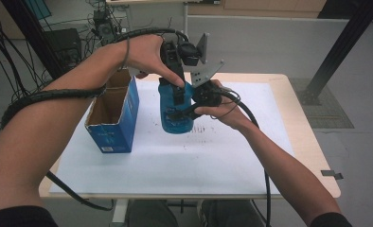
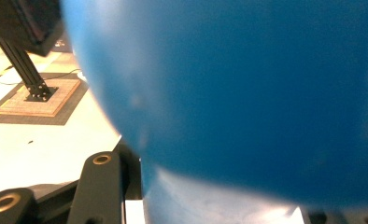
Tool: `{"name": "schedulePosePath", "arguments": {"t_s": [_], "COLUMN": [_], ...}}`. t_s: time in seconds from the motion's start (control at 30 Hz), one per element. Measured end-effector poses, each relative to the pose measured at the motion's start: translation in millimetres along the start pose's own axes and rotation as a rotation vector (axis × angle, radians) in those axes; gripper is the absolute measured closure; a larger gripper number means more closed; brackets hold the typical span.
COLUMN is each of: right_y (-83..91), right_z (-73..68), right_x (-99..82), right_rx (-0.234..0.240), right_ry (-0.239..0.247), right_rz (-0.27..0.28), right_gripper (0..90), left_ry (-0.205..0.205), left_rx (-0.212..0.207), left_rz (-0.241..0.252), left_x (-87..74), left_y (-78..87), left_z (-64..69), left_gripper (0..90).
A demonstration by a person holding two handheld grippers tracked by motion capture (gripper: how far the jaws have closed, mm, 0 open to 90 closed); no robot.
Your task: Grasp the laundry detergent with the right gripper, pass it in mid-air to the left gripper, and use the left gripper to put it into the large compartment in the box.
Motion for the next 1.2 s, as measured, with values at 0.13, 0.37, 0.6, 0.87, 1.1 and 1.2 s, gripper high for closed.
{"name": "schedulePosePath", "arguments": {"t_s": [0.13,0.37,0.6,0.87,1.1,1.2], "right_y": [0.3,0.1,-0.1,1.3,1.4,0.7], "right_z": [-0.1,-0.1,-0.2,-0.6,-0.2,-0.3], "right_x": [0.0,1.0,1.2,1.4,1.0,0.8], "right_rx": [-0.001,-0.001,-0.003,-0.003,-0.002,-0.002], "right_ry": [-0.001,0.001,-0.002,-0.006,-0.008,-0.003], "right_rz": [-0.001,0.0,-0.001,0.004,0.003,-0.001], "right_gripper": [45.1,45.1,45.1,45.0,45.1,45.1], "left_ry": [0.0,0.001,-0.005,-0.005,-0.006,-0.01], "left_rx": [0.002,0.001,0.003,0.003,0.002,0.005], "left_rz": [0.005,0.01,0.013,0.012,0.016,0.017], "left_x": [-0.5,-1.5,-2.0,-1.1,-1.1,-1.3], "left_y": [-0.1,-0.2,0.8,-0.1,0.3,0.9], "left_z": [-0.4,-0.1,0.6,1.8,2.0,1.4], "left_gripper": [8.0,8.2,8.3,8.7,9.1,9.1]}}
Point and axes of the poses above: each handheld gripper's, and its own axes: y roughly backward along the jaws, x roughly out of its top, z roughly to its right, the point moved 1 cm from there along -y, roughly forward along the jaws, and after that the axes turned 7 degrees about y, right-handed, at the moved point
